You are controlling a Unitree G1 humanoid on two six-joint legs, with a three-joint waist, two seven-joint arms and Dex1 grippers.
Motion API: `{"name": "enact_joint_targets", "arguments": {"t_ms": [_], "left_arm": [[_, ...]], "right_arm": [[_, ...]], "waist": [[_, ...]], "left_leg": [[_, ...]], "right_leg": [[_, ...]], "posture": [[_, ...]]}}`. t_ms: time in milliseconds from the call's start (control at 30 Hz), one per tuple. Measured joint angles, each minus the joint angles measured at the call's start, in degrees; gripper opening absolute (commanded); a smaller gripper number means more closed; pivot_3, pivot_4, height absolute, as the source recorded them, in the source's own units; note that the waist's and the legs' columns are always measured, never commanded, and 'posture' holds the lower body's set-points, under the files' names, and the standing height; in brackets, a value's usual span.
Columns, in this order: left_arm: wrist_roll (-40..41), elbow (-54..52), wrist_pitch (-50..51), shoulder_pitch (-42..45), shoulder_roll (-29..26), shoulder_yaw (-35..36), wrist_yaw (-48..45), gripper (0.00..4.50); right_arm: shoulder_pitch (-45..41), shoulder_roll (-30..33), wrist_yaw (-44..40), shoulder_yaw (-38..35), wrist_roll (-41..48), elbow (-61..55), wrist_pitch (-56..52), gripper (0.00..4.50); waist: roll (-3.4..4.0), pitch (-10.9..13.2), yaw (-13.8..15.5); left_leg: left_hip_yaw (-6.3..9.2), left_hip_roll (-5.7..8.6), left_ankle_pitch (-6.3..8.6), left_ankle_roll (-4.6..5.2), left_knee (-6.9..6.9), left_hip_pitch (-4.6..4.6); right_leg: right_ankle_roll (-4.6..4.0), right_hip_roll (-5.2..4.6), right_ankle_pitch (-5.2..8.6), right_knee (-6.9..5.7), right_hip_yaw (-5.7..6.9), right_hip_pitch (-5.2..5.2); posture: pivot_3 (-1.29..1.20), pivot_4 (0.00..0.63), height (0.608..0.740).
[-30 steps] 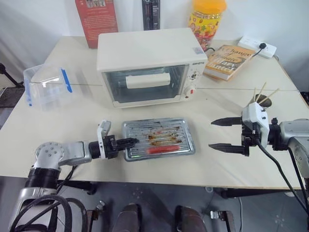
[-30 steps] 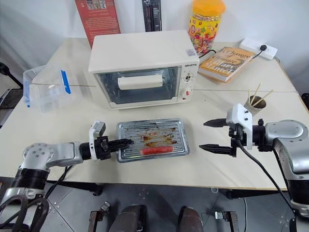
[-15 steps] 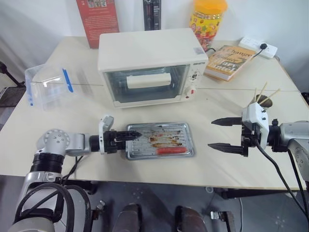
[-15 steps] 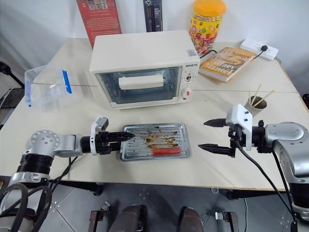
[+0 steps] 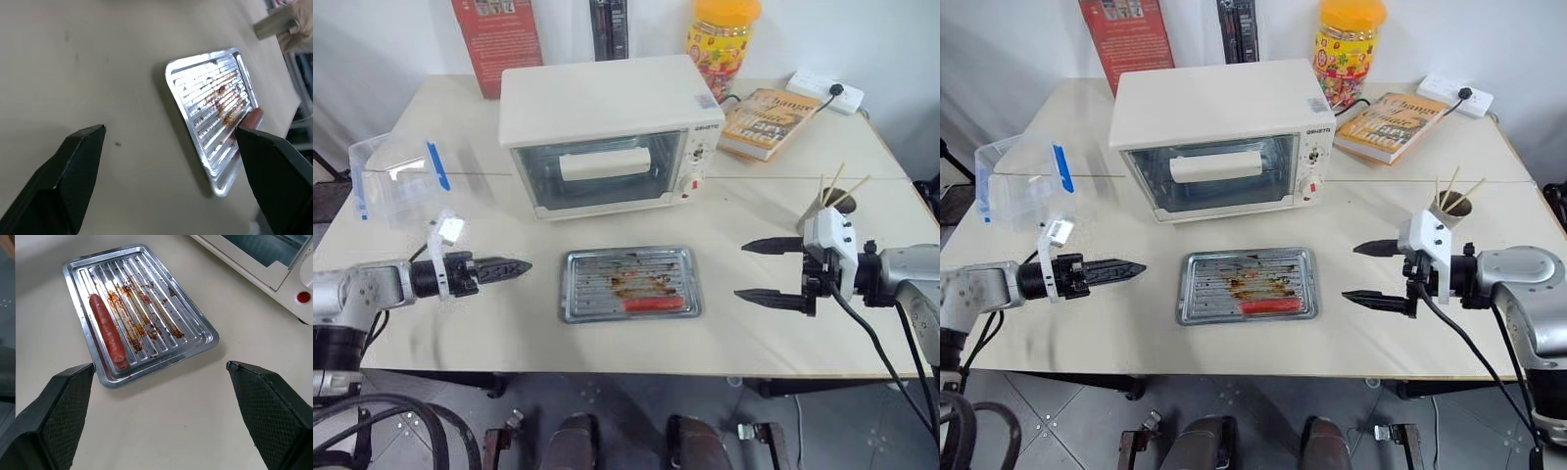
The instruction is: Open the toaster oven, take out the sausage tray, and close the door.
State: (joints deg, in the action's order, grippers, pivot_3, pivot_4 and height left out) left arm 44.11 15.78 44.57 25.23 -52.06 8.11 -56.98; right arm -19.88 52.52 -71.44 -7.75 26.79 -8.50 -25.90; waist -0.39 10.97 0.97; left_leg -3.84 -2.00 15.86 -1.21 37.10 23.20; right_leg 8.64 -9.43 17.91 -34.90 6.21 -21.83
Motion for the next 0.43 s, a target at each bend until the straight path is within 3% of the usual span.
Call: {"name": "enact_joint_targets", "arguments": {"t_ms": [133, 267, 433], "left_arm": [[-4.30, -3.89, -21.20, -8.41, 2.89, 5.91, -8.66, 4.48], [-6.86, -2.62, -29.86, -12.67, 2.57, 7.91, -15.94, 4.48], [-11.88, 2.58, -36.18, -14.93, 2.47, 8.97, -16.03, 4.48]], "right_arm": [[1.86, 0.01, 0.92, -0.48, -0.14, 0.06, -0.40, 4.50], [5.35, 0.04, 1.97, -1.33, -0.27, 0.06, -0.45, 4.50], [9.48, -0.23, 5.61, -2.60, -0.94, -0.62, -0.15, 4.50]], "waist": [[-0.06, 0.03, 0.27], [-0.06, 0.03, 0.44], [-0.06, 0.03, 0.40]], "left_leg": [[-0.08, -0.04, 0.06, 0.02, 0.01, 0.02], [-0.17, -0.06, 0.10, 0.08, 0.08, 0.02], [-0.21, -0.10, 0.18, 0.13, 0.10, 0.02]], "right_leg": [[0.00, 0.00, 0.00, 0.00, 0.03, -0.05], [0.00, 0.00, 0.00, -0.05, 0.02, -0.10], [0.00, 0.00, 0.00, -0.12, 0.03, -0.13]], "posture": [[0.00, 0.150, 0.740], [0.00, 0.150, 0.740], [0.00, 0.150, 0.740]]}}
